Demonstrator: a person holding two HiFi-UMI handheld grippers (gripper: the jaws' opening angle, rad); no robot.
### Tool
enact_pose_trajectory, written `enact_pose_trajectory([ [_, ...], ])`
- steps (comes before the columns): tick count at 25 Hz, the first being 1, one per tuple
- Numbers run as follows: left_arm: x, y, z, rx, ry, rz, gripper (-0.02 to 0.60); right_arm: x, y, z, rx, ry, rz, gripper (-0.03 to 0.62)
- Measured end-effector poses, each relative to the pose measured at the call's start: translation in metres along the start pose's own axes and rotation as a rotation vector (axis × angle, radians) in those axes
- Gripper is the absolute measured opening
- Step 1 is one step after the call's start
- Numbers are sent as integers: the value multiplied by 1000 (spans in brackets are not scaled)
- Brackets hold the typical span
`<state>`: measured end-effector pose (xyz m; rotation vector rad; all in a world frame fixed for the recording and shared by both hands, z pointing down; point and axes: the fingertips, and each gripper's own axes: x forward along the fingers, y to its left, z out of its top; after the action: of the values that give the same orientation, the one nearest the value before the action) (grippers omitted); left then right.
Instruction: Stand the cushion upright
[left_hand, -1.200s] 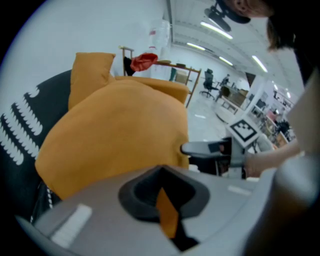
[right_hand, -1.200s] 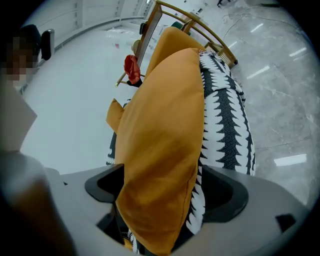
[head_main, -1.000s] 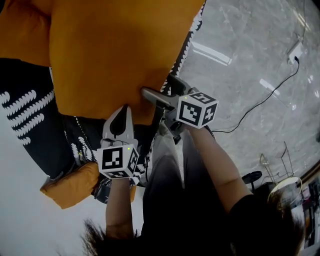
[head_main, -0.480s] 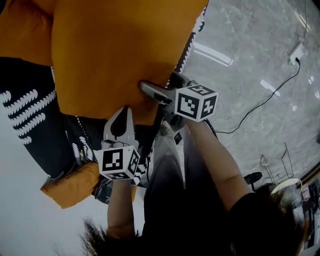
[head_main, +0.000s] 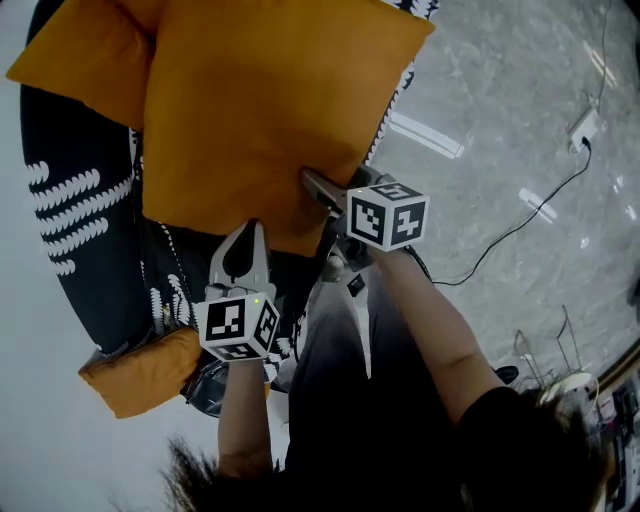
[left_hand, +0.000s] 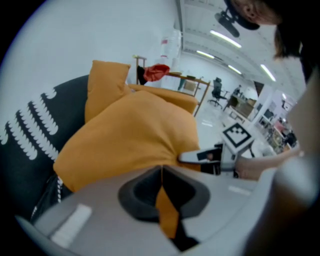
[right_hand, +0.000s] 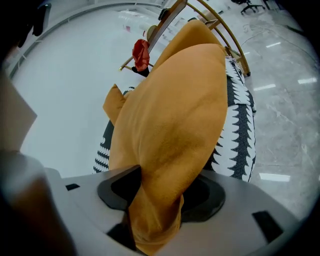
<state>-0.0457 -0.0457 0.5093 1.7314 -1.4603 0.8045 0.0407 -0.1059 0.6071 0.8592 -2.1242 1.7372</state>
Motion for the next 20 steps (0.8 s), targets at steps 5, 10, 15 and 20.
enact_pose_trajectory([
  [5,-16,7,4,-24,-17,27,15,-5,8,0,-38,22,-39,208],
  [10,-33,19,3,-49,-52,59,15,-8,22,2,-130,25,-82,154],
  [15,-46,29,1,-86,-82,75,15,-14,30,7,-189,11,-118,116],
  [20,-51,38,-5,-107,-99,58,15,-21,43,15,-261,-16,-144,89],
])
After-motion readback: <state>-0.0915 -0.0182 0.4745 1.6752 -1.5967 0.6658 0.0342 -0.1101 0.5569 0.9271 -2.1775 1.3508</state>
